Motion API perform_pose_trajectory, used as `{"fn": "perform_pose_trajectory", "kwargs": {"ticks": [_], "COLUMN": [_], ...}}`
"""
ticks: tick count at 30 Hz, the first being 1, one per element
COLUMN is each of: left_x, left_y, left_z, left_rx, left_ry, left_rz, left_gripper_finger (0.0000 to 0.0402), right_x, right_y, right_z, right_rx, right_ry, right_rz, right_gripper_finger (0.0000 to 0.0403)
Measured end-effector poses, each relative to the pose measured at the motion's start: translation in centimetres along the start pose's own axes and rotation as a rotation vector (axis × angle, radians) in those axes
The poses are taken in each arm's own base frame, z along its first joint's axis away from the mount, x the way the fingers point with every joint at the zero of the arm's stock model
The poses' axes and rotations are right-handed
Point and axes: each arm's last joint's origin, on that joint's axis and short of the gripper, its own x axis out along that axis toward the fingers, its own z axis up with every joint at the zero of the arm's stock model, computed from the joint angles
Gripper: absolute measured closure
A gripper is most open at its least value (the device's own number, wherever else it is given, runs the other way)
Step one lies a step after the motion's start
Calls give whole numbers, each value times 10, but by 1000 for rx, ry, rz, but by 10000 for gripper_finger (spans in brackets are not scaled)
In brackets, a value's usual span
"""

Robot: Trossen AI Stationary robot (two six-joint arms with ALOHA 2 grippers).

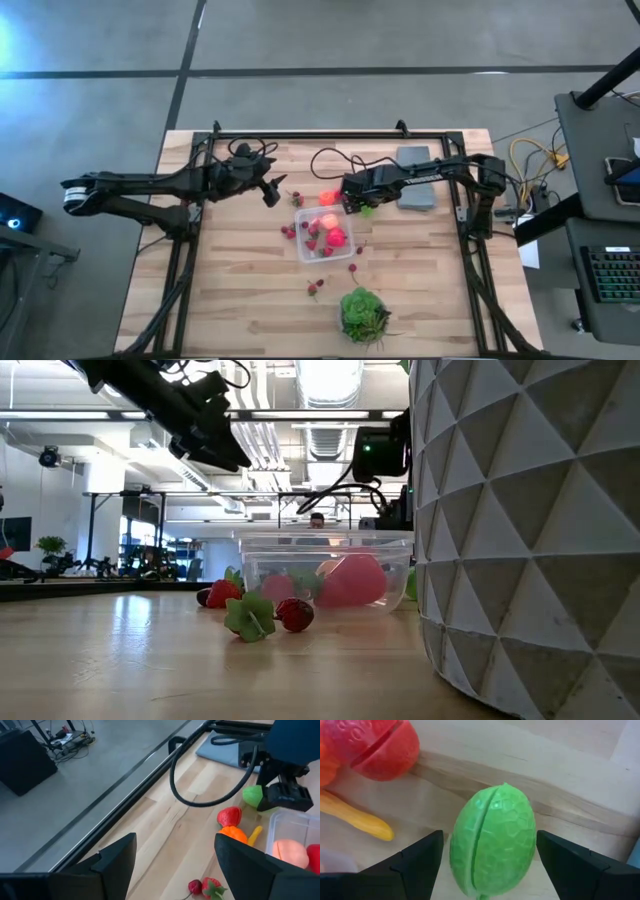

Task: Pick and placing Produce into tupperware
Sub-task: Put the green melon into the transparent container

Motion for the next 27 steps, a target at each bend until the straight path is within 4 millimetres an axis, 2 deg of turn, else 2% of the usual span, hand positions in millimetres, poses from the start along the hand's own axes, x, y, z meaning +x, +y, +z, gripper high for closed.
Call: {"fn": "perform_pose_trajectory", "kwargs": {"ticks": [9, 19, 27], "left_x": [0, 1, 1], "left_y": [0, 0, 0], "left_z": [0, 0, -1], "left_rx": [2, 4, 8], "left_ry": [-2, -1, 5], "left_rz": [-2, -7, -9], "left_gripper_finger": [148, 148, 148], "right_x": [3, 3, -1], "right_y": [-2, -3, 1], "right_z": [3, 3, 5], "right_rx": [11, 1, -5], "right_ry": [1, 1, 19], "right_rz": [-10, -11, 22], "right_gripper_finger": [96, 145, 164]}}
